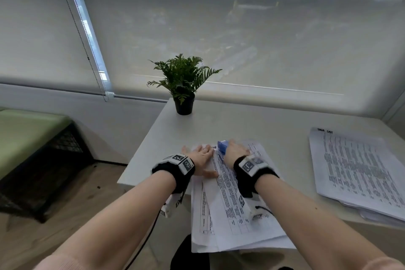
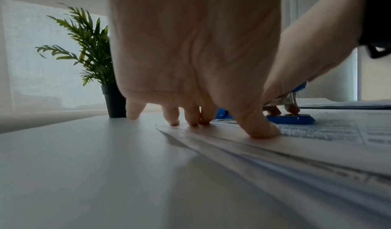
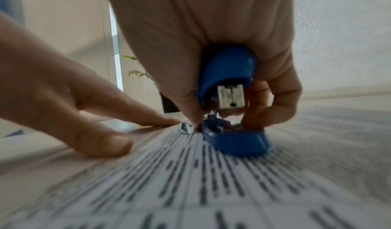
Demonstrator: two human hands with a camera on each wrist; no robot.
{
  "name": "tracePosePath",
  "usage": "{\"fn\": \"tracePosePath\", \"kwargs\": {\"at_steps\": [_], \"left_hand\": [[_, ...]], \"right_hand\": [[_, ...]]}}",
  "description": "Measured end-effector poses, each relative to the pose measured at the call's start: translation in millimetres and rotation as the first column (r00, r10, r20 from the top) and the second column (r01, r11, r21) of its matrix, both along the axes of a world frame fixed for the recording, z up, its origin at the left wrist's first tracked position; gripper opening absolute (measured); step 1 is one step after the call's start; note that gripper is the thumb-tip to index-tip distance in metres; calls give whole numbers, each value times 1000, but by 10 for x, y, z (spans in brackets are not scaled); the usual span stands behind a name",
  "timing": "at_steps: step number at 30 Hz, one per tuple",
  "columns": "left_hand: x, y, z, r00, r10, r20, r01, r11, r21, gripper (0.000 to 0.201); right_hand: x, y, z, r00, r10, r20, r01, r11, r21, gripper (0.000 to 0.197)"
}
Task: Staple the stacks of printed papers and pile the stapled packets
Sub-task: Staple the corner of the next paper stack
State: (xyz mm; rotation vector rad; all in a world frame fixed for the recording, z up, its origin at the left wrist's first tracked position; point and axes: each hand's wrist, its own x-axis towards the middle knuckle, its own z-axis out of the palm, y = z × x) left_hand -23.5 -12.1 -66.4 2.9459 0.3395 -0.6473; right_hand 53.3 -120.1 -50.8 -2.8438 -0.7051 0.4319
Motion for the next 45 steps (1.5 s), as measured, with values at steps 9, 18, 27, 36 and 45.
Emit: {"fn": "tracePosePath", "kwargs": {"at_steps": [9, 18, 27, 36, 45], "left_hand": [[0, 1, 62, 1000, 22, -6, -21, 999, 24, 100], [17, -28, 33, 999, 32, -3, -32, 997, 68, 99], [33, -45, 20, 992, 124, 3, -123, 976, 178, 102], [-83, -231, 12, 991, 85, 100, -98, 987, 130, 85], [-71, -222, 28, 989, 76, 124, -97, 981, 171, 82]], "right_hand": [[-38, -70, -145, 998, -1, 67, -4, 997, 72, 35], [-16, 26, -114, 997, 10, 76, -13, 999, 41, 37], [27, 178, -85, 998, 45, 44, -45, 999, 0, 36], [88, 147, -158, 995, 84, 55, -85, 996, 31, 33], [190, 230, -199, 985, 144, 96, -147, 989, 22, 29]]}}
